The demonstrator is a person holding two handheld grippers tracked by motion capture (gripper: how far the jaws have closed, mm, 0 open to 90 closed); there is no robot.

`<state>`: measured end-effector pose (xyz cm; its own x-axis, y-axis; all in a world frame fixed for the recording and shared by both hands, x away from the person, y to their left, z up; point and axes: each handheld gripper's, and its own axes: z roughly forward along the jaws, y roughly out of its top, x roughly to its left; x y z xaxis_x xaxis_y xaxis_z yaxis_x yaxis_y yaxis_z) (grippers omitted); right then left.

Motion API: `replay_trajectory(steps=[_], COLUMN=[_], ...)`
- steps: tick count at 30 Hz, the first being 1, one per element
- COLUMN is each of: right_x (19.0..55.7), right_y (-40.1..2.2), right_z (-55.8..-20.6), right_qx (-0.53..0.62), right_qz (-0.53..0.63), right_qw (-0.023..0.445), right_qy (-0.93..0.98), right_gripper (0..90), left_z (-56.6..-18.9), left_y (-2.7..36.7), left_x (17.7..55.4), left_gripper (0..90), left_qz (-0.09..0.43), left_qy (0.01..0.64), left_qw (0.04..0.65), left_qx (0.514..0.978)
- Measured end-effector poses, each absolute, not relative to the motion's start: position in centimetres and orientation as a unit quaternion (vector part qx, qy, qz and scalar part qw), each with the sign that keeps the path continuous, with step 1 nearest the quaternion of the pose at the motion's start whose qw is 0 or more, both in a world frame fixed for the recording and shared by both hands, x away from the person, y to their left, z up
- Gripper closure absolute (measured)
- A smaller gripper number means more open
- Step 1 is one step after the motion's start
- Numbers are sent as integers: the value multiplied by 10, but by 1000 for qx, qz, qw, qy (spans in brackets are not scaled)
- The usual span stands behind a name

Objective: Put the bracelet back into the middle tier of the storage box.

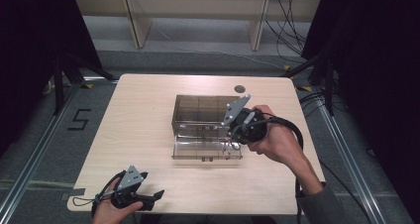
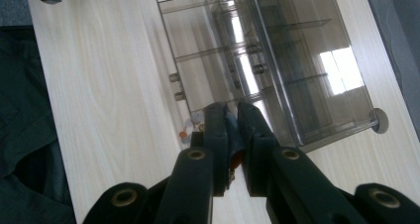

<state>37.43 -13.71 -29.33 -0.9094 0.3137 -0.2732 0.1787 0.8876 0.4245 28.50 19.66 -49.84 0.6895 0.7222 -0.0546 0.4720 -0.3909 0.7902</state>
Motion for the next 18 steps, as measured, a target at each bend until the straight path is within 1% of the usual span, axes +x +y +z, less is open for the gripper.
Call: replay_trajectory(steps=[3,4,5,6,7,8,9,10,14,18], right_x=[380,382,384,386,386,386,388,393,397,405], right_y=[-139,-139,-140,-140,-140,-140,-140,-141,-142,-143], right_z=[-292,-292,-293,-294,-295,-295,-296,-298,-303,-318], right_qx=[133,127,130,130,143,143,144,139,153,161], right_qz=[200,197,197,197,195,195,194,196,193,183], right_qw=[167,170,166,167,165,165,168,164,160,154], right_qy=[956,957,957,957,956,956,956,957,956,958], right_gripper=[842,842,842,842,842,842,842,842,842,842], left_z=[-498,-497,-497,-498,-498,-498,-498,-499,-498,-499], left_y=[197,200,199,196,196,196,198,195,197,196], left_x=[285,289,288,285,284,284,286,285,285,285], left_gripper=[154,153,154,153,153,153,153,153,154,154], left_qz=[148,163,160,150,149,149,158,155,152,144], left_qy=[363,340,345,365,368,368,354,366,362,361], left_qw=[414,399,403,417,419,419,408,419,415,417], left_qx=[822,836,832,819,817,817,827,816,821,822])
